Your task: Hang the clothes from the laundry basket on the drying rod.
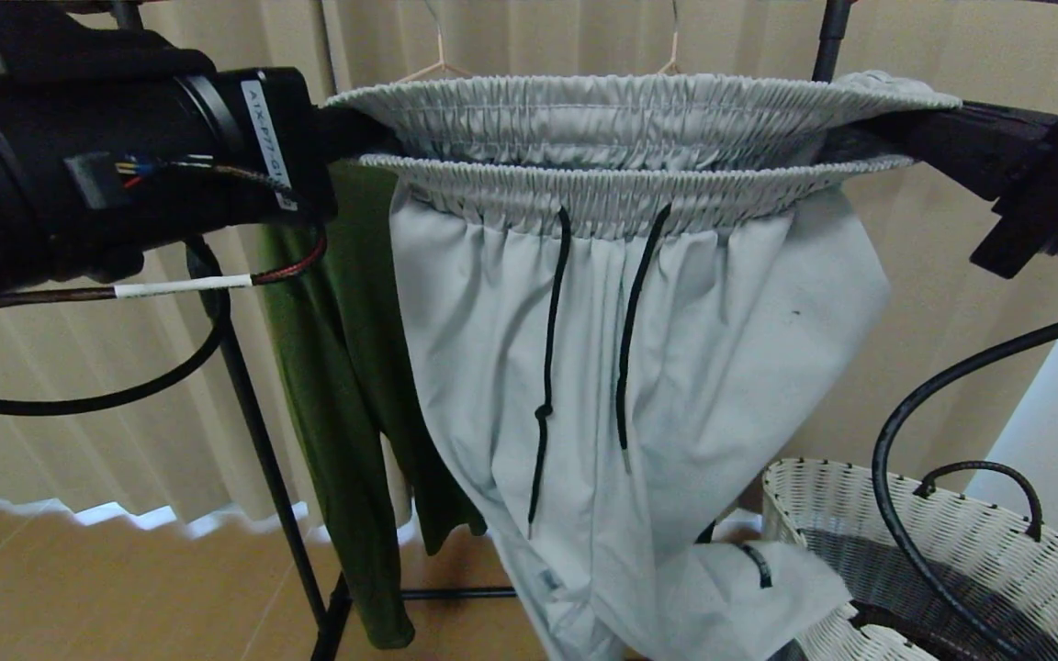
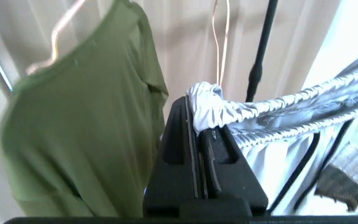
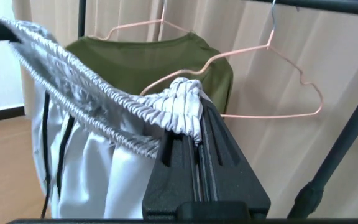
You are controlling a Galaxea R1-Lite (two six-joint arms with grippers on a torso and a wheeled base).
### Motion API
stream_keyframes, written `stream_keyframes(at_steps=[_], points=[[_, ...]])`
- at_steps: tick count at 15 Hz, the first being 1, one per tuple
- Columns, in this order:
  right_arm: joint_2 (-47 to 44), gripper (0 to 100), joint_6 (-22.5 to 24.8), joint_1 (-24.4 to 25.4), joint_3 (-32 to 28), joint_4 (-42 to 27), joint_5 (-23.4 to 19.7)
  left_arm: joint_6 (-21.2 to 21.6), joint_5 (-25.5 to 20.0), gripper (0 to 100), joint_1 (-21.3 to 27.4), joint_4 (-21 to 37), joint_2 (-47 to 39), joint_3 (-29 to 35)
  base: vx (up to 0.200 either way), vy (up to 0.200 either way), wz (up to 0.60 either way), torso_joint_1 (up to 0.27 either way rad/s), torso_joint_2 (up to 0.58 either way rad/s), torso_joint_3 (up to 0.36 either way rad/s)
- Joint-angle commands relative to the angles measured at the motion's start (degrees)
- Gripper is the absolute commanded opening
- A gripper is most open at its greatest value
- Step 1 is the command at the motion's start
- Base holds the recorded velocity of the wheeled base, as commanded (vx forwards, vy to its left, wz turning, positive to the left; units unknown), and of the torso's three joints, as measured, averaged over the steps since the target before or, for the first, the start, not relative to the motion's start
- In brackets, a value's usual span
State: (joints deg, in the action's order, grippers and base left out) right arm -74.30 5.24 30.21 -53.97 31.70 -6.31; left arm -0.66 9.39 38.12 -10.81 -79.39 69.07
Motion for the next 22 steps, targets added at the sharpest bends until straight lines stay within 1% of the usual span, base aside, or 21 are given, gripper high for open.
stream_keyframes(at_steps=[1, 5, 8, 12, 14, 16, 17, 18, 19, 20, 21, 22], points=[[-0.49, 0, 0.03, 0.03, 0.53, 0.12, -0.01, -0.04, 0.02, 0, 0.46, -0.09, 0.46, -1.57, 0.000, 0.000, 0.00, 0.000, 0.00, 0.000], [-0.93, 0, 0.03, -0.06, 1.32, 0.38, -0.01, -0.04, 0.02, 0, 0.55, -0.09, 0.90, -2.45, 0.000, 0.000, 0.00, 0.000, 0.00, 0.000], [-1.72, 0, 0.03, -0.06, 1.32, 0.47, -0.01, 0.04, 0.11, 0, 0.55, 0.00, 1.95, -4.82, 0.000, 0.000, 0.00, 0.000, 0.00, 0.000], [-1.64, 0, -0.06, -0.06, 2.38, 0.47, 0.07, 0.13, 0.11, 0, 0.55, 0.00, 1.60, -5.97, 0.000, 0.000, 0.00, 0.000, 0.00, 0.000], [-1.02, 0, 0.03, -0.15, 3.43, 0.38, 0.34, 1.54, 0.11, 0, 0.46, 0.00, 0.99, -5.88, 0.000, 0.000, 0.00, 0.000, 0.00, 0.000], [1.62, 0, 0.21, -0.15, 4.92, -0.67, 0.07, 3.56, 0.28, 0, 0.20, -0.35, -1.12, -5.09, 0.000, 0.000, 0.00, 0.000, 0.00, 0.000], [3.90, 0, 0.30, -0.15, 5.89, -2.87, 0.07, 4.26, 0.46, 0, -0.33, -0.44, -2.97, -3.86, 0.000, 0.000, 0.00, 0.000, 0.00, 0.000], [6.98, 0, 0.30, -0.06, 6.24, -7.70, -0.10, 4.26, 1.78, 0, -0.77, -0.52, -5.08, -2.36, 0.000, 0.000, 0.00, 0.000, 0.00, 0.000], [9.61, 0, 0.12, 0.11, 6.42, -12.36, -0.98, 4.17, 3.36, 0, -0.94, -0.88, -6.92, -0.87, 0.000, 0.000, 0.00, 0.000, 0.00, 0.000], [11.81, 0, 0.03, 0.20, 6.68, -15.52, -3.27, 4.09, 4.24, 0, -0.94, -1.84, -8.59, 0.19, 0.000, 0.000, 0.00, 0.000, 0.00, 0.000], [14.27, 0, 0.03, 0.20, 7.74, -17.72, -7.31, 4.09, 4.68, 0, -0.94, -3.25, -10.18, 1.15, 0.000, 0.000, 0.00, 0.000, 0.00, 0.000], [16.38, 0, 0.03, 0.20, 9.32, -18.42, -11.61, 4.09, 4.68, 0, -0.94, -4.30, -11.58, 2.03, 0.000, 0.000, 0.00, 0.000, 0.00, 0.000]])
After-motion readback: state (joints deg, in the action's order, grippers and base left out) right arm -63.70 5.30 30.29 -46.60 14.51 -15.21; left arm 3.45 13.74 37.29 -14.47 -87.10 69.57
